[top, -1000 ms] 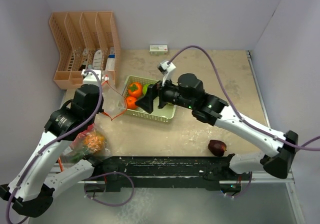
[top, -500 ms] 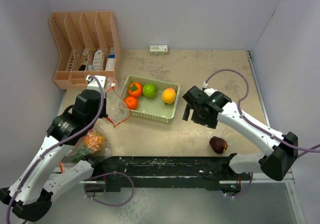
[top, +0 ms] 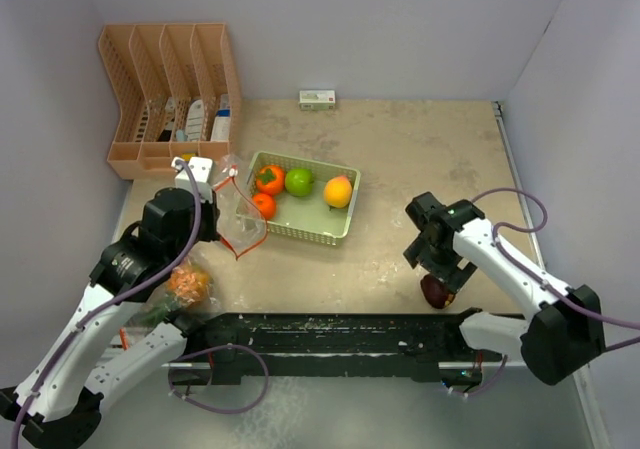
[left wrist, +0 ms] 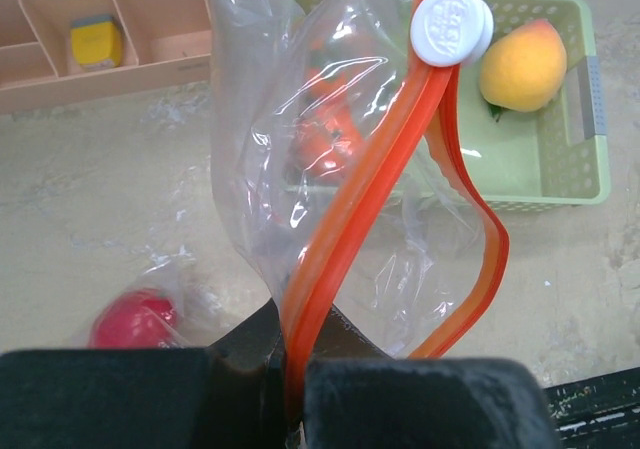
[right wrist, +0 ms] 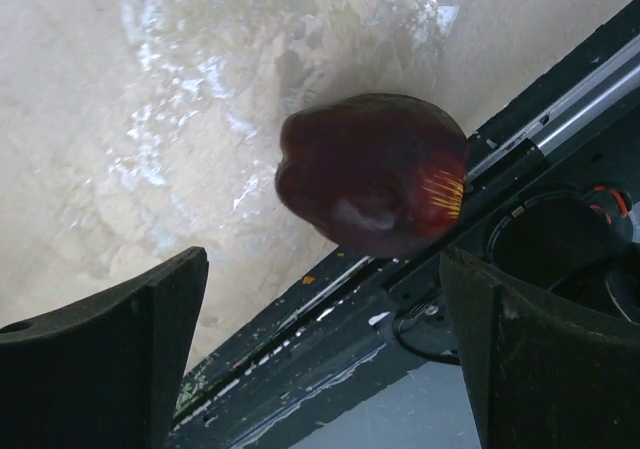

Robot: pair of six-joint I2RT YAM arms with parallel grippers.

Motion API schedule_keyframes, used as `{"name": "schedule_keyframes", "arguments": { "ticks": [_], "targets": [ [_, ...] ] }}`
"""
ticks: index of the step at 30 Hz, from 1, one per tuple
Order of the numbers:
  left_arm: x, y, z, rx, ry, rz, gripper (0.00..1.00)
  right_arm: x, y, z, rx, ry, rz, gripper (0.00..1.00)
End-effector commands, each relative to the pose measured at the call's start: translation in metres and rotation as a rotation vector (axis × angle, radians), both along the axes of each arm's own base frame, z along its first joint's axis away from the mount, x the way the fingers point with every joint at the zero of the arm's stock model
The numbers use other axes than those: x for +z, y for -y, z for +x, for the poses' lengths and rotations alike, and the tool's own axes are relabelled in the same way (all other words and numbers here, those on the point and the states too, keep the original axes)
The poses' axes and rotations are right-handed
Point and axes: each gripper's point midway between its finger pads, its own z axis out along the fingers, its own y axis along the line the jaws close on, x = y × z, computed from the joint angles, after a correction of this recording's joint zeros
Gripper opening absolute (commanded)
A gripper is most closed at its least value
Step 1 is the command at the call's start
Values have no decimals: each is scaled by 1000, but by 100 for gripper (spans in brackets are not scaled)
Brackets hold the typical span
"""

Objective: Place the food in the zip-top bag and seal the zipper
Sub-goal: Pick up the fake fruit from the center of the board.

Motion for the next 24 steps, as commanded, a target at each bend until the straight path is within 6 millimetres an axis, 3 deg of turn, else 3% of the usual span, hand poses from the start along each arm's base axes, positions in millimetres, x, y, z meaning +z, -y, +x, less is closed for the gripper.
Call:
{"name": "schedule_keyframes", "arguments": {
  "ticks": [1,8,24],
  "targets": [
    [11,12,3,-36,50,-80,0,-27,3,-9,-60,-123,28,100],
    [8,11,3,-39,56,-72,0,-43,2,-3,-66,-216,47,99],
    [6,12,1,-43,65,-84,0,-60,14,22,-36,-211,-40,99]
  ]
}}
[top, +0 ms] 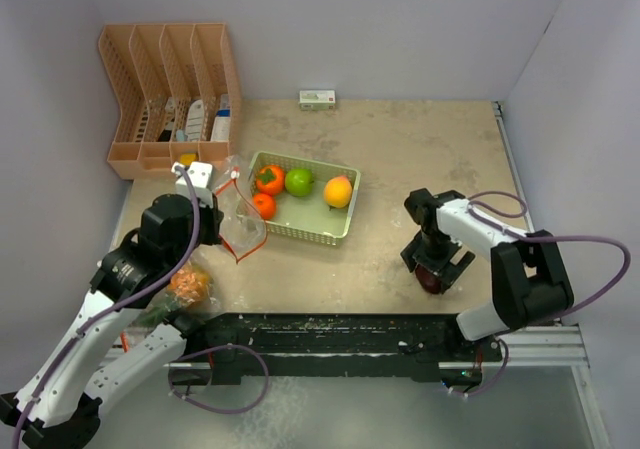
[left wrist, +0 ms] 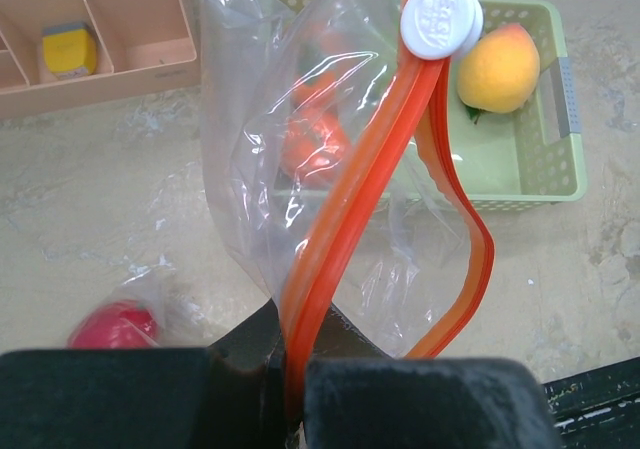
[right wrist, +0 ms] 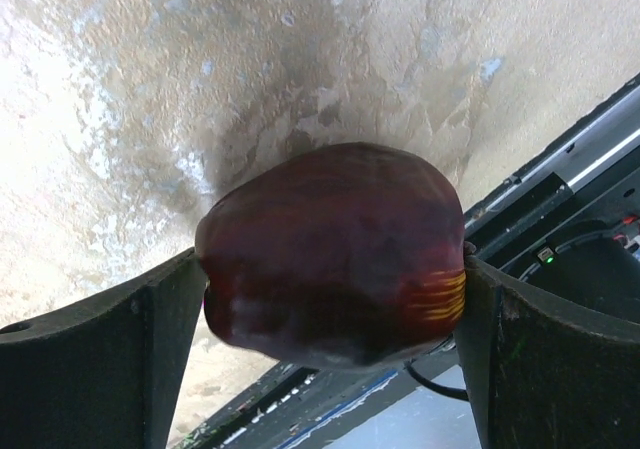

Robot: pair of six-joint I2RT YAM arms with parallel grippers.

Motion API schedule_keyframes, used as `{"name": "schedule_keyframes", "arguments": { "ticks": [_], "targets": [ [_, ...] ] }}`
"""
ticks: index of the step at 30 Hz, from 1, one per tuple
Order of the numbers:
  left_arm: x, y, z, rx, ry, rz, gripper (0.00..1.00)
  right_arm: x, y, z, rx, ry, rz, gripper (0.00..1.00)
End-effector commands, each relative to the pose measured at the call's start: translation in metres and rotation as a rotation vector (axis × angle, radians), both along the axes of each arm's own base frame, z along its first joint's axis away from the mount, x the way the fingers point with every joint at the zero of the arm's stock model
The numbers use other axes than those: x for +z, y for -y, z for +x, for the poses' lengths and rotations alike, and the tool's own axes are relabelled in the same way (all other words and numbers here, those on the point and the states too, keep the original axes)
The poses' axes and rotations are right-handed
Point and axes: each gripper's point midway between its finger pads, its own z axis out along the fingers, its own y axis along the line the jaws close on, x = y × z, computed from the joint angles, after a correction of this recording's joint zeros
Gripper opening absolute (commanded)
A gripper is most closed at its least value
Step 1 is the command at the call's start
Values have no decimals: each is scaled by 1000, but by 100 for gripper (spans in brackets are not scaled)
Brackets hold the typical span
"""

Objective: Place the food in the zip-top bag and seal the zipper
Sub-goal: Pick up the fake fruit from the center of the board.

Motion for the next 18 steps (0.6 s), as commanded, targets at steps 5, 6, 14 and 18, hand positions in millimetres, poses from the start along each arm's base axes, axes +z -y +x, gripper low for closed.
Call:
{"name": "schedule_keyframes", "arguments": {
  "ticks": [5,6,14,18],
  "targets": [
    [16,-1,-1,14,54,-53,0,-8,10,15,26,7,-54,88],
    [15,-2,-1,15,54,-52,0,-6,11,18,28,21,-60,84],
    [11,-1,2,22,36,-39,0,46,18,54,79,226,-99,43],
    [4,-1,4,33,15,-34,0,85,-17,82,193,421,40,34]
  ]
}}
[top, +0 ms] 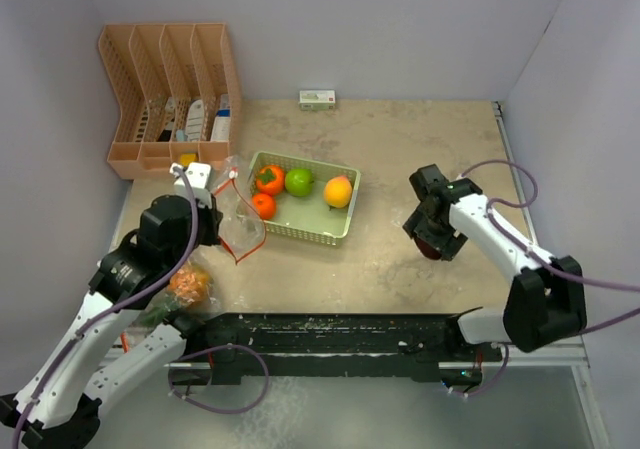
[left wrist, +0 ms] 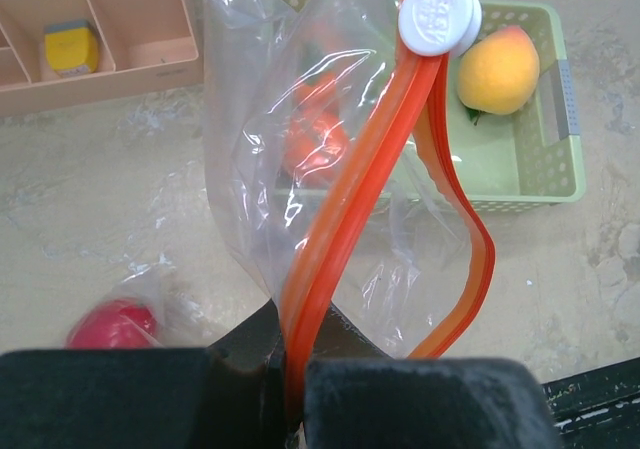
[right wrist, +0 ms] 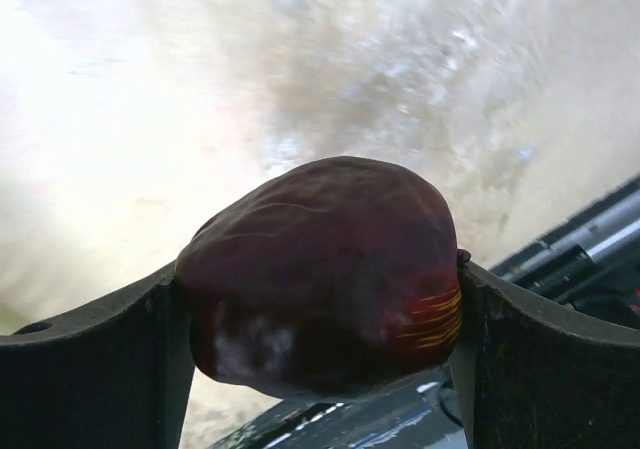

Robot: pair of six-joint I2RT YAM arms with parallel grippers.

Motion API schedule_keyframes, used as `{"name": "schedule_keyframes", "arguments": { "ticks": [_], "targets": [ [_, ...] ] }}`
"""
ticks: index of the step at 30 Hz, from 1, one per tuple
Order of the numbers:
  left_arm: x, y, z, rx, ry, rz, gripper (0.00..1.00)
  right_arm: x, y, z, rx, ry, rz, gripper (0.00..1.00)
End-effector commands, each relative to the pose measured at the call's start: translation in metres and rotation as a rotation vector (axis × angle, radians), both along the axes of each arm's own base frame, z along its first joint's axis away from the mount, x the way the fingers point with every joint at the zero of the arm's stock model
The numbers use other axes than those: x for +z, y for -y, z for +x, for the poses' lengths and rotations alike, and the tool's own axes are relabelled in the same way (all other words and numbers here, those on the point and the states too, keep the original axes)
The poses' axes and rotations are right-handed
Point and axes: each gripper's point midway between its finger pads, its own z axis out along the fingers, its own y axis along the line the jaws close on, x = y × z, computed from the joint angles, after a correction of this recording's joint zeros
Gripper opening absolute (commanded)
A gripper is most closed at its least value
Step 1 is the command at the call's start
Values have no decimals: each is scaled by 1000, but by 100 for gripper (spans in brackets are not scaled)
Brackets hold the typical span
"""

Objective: Place the food in the zip-top bag and seal the zipper
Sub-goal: Pick up the fake fruit from the center of the board, then place the fake fruit in the zipper food storage bag.

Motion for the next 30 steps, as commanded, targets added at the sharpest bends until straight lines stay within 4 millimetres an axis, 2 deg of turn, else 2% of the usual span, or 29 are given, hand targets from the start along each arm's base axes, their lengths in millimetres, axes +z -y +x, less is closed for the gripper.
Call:
{"name": "schedule_keyframes", "arguments": {
  "ticks": [1,4,9,11,15,17,22,25,30],
  "targets": [
    [-1,2,7,28,-2,-21,0,57,-34,36,165,251,91,32],
    [-8,6,12,27,-28,-15,0,94,-87,43,306,396,176,31],
    [-17,19,21,4,-74,-21,0,158,-202,39,623,653,445,26],
    [-14,26,23,-13,-83,-38,0,179,-244,29,757,757,573,26],
    [0,31,25,-29,-69,-57,0,223,-308,-4,990,953,781,25],
    [5,31,25,-30,-64,-62,0,241,-330,-19,1088,1033,856,25],
    [13,36,23,-50,-67,-87,0,260,-375,-47,1258,1118,985,25],
    [15,39,21,-61,-72,-104,0,268,-393,-64,1337,1140,1027,25],
    [26,41,16,-75,-60,-143,0,260,-401,-56,1302,1167,999,25]
  ]
}}
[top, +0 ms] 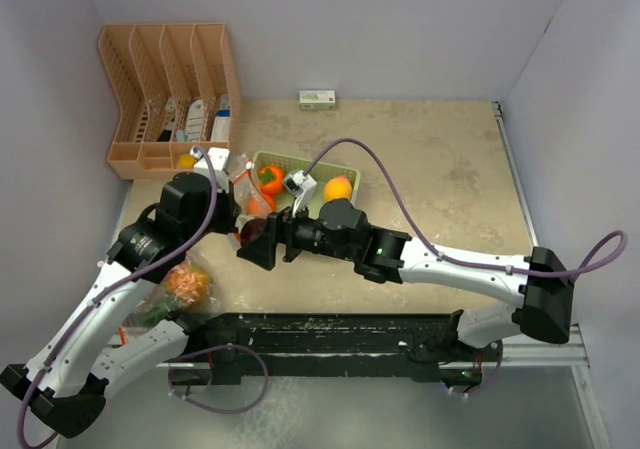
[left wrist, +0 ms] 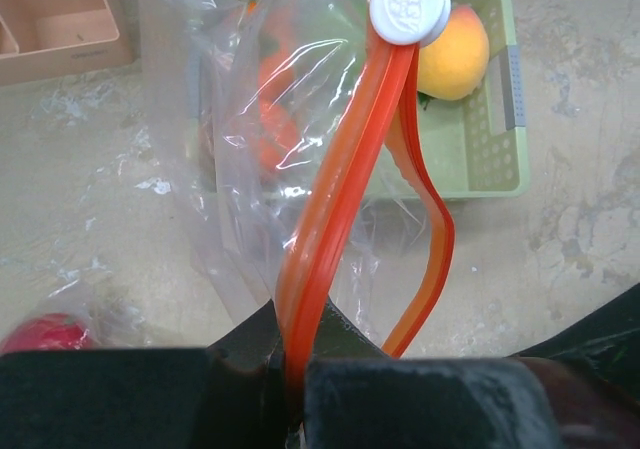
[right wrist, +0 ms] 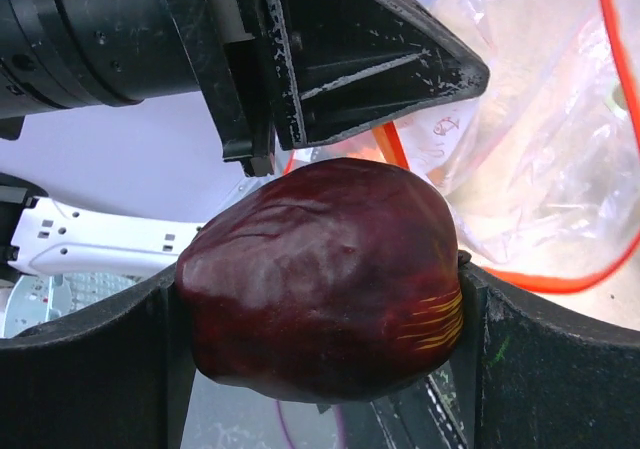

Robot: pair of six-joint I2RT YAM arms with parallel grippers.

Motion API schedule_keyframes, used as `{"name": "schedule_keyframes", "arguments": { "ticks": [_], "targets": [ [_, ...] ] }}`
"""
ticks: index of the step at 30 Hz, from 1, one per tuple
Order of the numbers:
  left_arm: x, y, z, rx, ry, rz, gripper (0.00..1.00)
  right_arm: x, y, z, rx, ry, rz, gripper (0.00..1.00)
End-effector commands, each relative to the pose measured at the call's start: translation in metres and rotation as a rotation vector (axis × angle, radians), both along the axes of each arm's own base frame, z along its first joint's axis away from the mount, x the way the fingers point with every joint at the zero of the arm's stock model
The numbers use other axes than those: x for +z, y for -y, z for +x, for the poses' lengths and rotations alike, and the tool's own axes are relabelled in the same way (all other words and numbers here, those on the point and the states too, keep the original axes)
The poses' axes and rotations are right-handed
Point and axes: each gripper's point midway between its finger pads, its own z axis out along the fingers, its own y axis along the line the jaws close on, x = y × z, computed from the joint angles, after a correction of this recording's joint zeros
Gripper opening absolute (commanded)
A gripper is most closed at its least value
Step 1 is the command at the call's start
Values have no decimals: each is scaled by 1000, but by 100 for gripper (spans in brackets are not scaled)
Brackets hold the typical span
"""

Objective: Place the food in the zip-top bag and seal the zipper
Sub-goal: Place the fake fruit in the zipper food storage bag.

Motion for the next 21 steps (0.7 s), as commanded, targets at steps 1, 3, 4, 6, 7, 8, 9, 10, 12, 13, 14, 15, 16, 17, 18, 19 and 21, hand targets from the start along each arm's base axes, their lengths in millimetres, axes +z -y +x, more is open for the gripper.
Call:
{"name": "schedule_keyframes", "arguments": {
  "ticks": [1,3,4,6,7,8,9,10,12,13,14,15,16,17,18,19,21],
  "targets": [
    [34,7,-3,-19,59,-98,0,52,-10,6,-11,122,151,25],
    [39,8,-7,-29,62,-112,0,48,-9,14,-49,129,142,25],
    [40,8,-8,-30,61,-115,0,46,-8,18,-68,128,133,25],
    [44,6,-12,-31,61,-118,0,40,-8,18,-68,120,111,25],
    [46,5,-14,-30,63,-120,0,38,-8,20,-80,120,104,25],
    [48,3,-17,-30,65,-122,0,35,-7,23,-95,123,93,25],
    [51,2,-19,-29,72,-129,0,33,-7,26,-108,128,81,25],
    [54,1,-21,-29,75,-135,0,31,-7,29,-120,132,69,25],
    [59,1,-26,-36,82,-151,0,30,-8,34,-142,142,46,25],
    [61,1,-28,-40,84,-161,0,28,-8,38,-158,144,29,25],
    [64,1,-30,-45,86,-171,0,29,-8,44,-187,147,15,25],
    [65,2,-33,-51,83,-181,0,28,-6,49,-215,147,-3,25],
    [66,2,-35,-55,82,-190,0,27,-5,55,-247,153,-21,26],
    [66,3,-38,-59,80,-201,0,27,-4,62,-278,157,-44,26],
    [67,4,-40,-63,79,-212,0,27,-2,69,-320,159,-67,26],
    [67,4,-41,-65,78,-221,0,26,-2,76,-349,161,-97,26],
    [66,6,-43,-73,73,-236,0,19,1,90,-425,163,-177,26]
  ]
}}
